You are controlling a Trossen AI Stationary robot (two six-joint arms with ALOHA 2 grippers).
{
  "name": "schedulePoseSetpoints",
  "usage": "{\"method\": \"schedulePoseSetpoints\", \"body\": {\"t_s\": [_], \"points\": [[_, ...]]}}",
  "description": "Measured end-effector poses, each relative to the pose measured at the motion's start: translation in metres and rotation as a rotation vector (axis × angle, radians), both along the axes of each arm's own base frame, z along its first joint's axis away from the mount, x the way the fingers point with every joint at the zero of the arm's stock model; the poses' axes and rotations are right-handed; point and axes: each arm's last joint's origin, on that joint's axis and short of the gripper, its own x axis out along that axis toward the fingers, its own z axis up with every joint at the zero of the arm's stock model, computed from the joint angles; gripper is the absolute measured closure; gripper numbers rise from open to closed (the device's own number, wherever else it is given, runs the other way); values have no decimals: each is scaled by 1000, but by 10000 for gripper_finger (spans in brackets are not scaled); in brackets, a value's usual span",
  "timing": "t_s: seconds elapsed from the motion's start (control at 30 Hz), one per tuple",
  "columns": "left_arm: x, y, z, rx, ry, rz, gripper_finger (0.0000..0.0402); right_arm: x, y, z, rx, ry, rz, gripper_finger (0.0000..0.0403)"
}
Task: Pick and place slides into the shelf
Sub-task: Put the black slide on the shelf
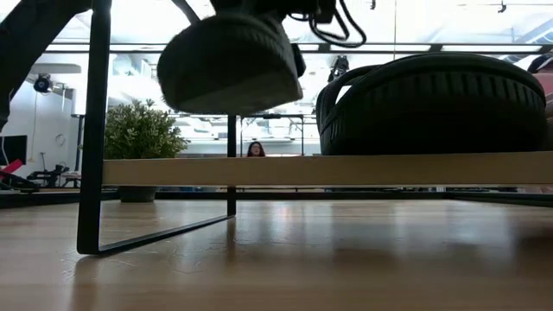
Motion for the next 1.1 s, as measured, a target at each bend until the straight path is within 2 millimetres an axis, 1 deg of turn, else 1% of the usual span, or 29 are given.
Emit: {"method": "schedulePoseSetpoints", "body": {"t_s": [0.13, 0.27, 0.43, 0.67, 0.9, 1.1], "points": [[-2, -2, -12, -1, 38, -7, 401, 0, 0, 0, -3, 0, 0, 266], [0, -4, -22, -39, 41, -10, 401, 0, 0, 0, -6, 2, 1, 266], [-1, -8, -30, -62, 55, -16, 401, 0, 0, -1, -8, 9, 0, 266], [3, -15, -38, -93, 18, -31, 401, 0, 0, -1, -8, 9, 0, 266], [4, -16, -54, -87, 45, 4, 401, 0, 0, -1, -8, 8, 1, 266], [6, -15, -59, -75, 40, 24, 401, 0, 0, -1, -29, 11, 3, 266]]}}
